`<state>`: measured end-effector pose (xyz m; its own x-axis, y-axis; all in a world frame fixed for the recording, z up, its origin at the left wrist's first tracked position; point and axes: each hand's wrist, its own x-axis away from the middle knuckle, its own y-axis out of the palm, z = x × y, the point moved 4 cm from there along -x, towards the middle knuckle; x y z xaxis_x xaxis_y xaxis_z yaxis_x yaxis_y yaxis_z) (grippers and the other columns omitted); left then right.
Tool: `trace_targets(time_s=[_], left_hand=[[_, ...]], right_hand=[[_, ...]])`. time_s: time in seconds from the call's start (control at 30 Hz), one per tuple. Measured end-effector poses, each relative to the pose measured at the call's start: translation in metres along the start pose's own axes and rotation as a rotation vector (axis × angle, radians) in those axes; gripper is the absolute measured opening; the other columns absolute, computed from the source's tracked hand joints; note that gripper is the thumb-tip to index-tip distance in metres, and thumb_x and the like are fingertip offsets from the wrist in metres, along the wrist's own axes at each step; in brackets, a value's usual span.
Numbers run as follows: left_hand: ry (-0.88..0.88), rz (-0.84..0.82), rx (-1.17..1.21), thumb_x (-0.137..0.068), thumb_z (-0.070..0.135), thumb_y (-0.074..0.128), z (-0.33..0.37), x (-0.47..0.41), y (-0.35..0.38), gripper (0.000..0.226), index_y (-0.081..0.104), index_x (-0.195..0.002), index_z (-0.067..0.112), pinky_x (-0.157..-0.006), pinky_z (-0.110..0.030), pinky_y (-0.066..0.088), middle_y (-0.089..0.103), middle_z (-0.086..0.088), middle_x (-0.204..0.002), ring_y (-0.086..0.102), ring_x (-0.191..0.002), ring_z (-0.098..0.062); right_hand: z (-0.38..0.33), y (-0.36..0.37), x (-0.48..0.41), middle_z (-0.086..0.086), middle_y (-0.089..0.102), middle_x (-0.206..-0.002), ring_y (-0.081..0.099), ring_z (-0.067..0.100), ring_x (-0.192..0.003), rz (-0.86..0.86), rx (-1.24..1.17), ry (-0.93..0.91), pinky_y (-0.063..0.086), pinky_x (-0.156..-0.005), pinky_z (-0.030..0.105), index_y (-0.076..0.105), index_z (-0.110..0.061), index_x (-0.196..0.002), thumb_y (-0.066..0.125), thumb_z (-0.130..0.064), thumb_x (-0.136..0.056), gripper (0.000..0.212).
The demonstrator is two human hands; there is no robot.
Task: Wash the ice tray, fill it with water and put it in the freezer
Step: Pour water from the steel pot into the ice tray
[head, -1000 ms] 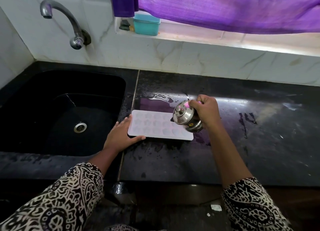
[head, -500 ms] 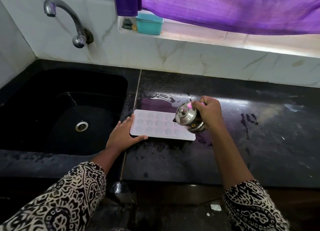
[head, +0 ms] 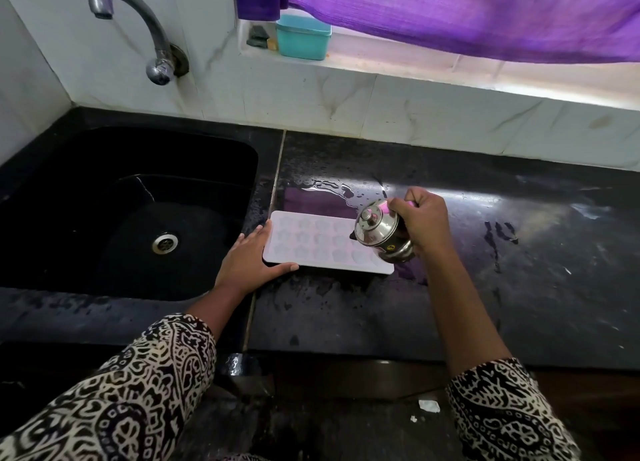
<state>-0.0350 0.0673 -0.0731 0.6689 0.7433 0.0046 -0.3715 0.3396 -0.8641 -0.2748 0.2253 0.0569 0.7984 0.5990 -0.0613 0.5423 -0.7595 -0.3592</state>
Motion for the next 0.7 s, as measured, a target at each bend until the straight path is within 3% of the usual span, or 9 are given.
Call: trace_targets(time_s=[0.7], left_hand=[[0.019, 0.014, 0.014, -0.053, 0.09, 0.039, 0.0036, 0.0024, -0.0039, 0.126, 0.013, -0.155, 0.019, -0.119, -0.034, 0.009, 0.023, 0.001, -0.159, 0.02, -0.146, -0.011]], right_hand=[[-0.0045, 0.0003, -0.0017, -0.002, 0.041, -0.054, 0.039, 0.01, -0.05, 0.007, -0.115, 0.031, 0.038, -0.048, 0.021, 0.04, -0.019, -0.055, 0.066, -0.005, -0.075, 0.036]])
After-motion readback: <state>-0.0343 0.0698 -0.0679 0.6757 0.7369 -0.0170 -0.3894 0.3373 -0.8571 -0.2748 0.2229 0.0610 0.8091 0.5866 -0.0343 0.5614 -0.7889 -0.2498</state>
